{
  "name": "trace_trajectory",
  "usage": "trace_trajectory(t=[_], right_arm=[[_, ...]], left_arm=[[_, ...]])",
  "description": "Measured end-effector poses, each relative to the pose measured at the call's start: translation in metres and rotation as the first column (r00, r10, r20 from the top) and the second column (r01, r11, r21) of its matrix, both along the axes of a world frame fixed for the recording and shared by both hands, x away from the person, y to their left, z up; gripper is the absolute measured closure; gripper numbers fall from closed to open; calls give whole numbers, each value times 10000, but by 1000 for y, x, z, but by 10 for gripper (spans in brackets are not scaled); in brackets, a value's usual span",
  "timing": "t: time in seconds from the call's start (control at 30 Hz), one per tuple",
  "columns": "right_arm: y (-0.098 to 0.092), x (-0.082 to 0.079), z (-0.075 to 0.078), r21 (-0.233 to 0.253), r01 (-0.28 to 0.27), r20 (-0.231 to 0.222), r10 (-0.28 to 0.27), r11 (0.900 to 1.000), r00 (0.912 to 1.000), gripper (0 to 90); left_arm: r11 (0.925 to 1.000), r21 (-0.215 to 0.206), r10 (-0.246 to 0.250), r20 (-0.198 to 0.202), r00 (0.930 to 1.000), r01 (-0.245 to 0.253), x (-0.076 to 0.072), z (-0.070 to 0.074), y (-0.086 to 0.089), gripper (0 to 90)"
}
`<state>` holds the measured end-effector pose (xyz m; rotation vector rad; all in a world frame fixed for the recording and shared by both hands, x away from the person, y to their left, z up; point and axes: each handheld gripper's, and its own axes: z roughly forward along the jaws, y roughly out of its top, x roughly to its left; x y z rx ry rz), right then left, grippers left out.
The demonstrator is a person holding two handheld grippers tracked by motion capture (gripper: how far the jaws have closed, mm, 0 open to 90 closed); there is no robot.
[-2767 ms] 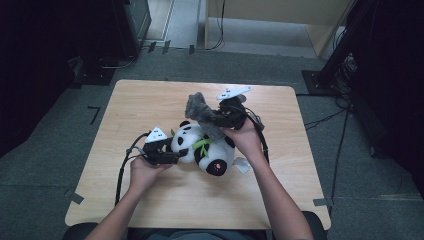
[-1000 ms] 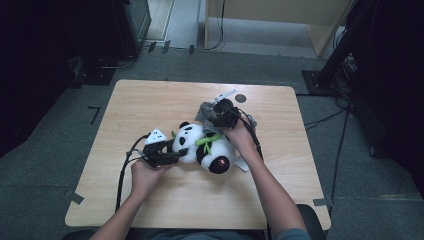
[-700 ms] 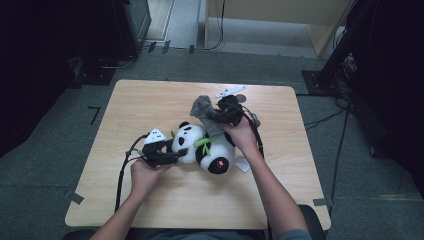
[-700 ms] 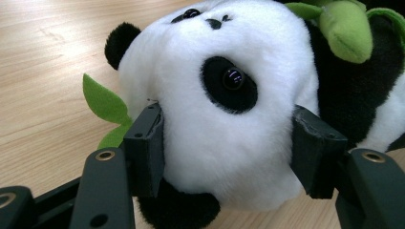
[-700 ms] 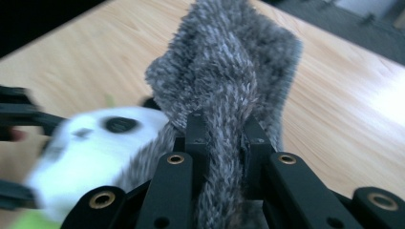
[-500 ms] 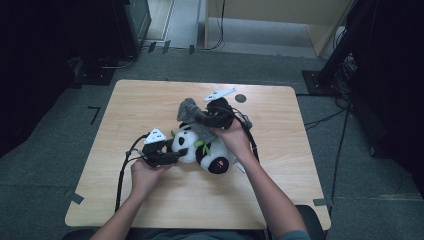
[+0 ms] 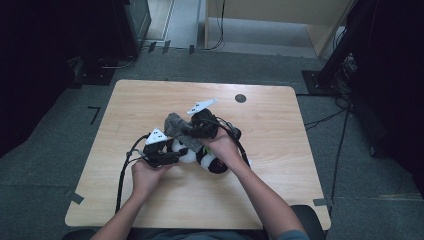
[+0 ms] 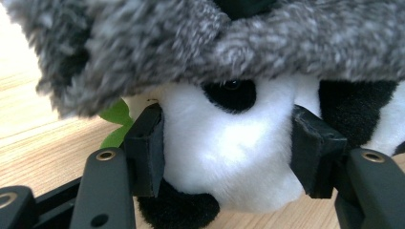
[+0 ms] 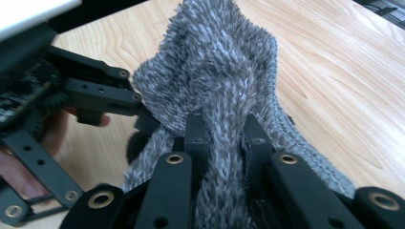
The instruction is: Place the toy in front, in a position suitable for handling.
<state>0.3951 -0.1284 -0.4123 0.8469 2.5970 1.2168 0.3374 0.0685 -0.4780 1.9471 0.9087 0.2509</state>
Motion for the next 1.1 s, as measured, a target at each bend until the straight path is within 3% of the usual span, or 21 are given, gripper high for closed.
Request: trace_trajectory(t=[0.17,0.3,0.4,0.5,0.6,0.8,0.83,0.93,1.0,1.07,1.1], right_arm=[[-8,7,-3,21,256,-149,-255,9997,9996,778],[-22,16,-6,-359,1043,-71,-1046,9939,9945,782],[-37,25,-12,-599,1517,-510,-1548,9866,9866,790],[-43,29,-13,-822,1620,-753,-1682,9834,9829,790],[-46,32,-15,-1398,1874,-460,-1954,9723,9796,778],[-53,35,-16,-1739,2269,-158,-2331,9582,9723,773],[-56,37,-15,-1932,2512,33,-2553,9485,9668,781],[-62,38,-15,-1888,2685,-27,-2739,9446,9617,790],[-78,44,-16,-1802,3045,-190,-3129,9353,9496,794],[-88,46,-18,-1394,3181,-654,-3292,9378,9420,791],[-88,46,-18,-1394,3181,-654,-3292,9378,9420,791]], left_arm=[[10000,-21,-30,-133,9999,29,2,0,0,396],[10000,-13,-67,-107,9999,67,2,-1,1,396],[9999,-92,-95,-71,9999,94,2,-1,0,397],[10000,-48,-75,-92,9999,75,2,-1,0,399],[10000,19,-66,-134,9999,66,2,1,-1,401],[10000,-25,-93,-101,9999,93,2,1,-1,401],[10000,-18,-93,-104,9999,92,2,0,0,401],[10000,-20,-90,-116,9999,89,2,0,0,401],[9999,-119,-80,-137,9999,78,2,-1,1,399],[9999,-127,-81,-108,9999,79,2,-1,1,397],[9999,-127,-81,-108,9999,79,2,-1,1,395]])
